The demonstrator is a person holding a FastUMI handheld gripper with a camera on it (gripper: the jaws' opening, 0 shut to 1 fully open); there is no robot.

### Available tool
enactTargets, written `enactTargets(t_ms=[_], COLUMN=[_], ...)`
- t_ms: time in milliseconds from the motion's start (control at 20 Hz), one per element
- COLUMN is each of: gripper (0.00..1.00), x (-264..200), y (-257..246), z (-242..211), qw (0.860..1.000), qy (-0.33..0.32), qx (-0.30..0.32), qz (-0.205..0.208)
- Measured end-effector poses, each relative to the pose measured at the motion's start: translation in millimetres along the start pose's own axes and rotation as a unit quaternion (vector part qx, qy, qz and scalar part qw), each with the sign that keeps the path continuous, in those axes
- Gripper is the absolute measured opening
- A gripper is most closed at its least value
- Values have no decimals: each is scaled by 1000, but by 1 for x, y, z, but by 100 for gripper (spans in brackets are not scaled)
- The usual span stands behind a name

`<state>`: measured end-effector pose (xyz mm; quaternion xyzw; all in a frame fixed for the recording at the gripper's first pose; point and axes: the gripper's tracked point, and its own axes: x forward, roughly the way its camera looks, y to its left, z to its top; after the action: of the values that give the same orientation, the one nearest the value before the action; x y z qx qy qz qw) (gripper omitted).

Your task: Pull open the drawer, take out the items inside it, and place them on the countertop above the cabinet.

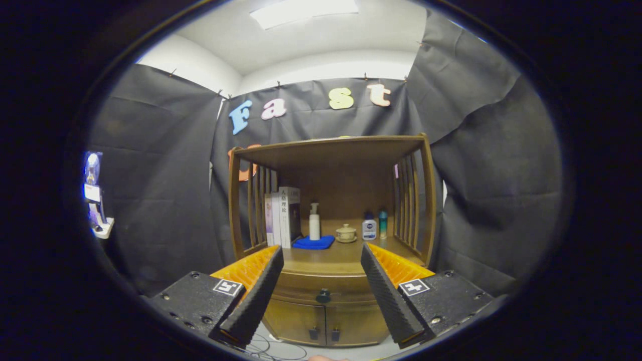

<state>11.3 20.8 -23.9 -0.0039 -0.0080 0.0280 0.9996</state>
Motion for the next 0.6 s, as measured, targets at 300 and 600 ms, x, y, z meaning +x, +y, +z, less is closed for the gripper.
enactTargets(t_ms=[300, 600], gripper=[98, 98], x=[33, 81], y=[10, 11], z=[-38, -105], qw=[1000, 999], qy=[-3, 40], qx=[-3, -9], qz=[19, 15])
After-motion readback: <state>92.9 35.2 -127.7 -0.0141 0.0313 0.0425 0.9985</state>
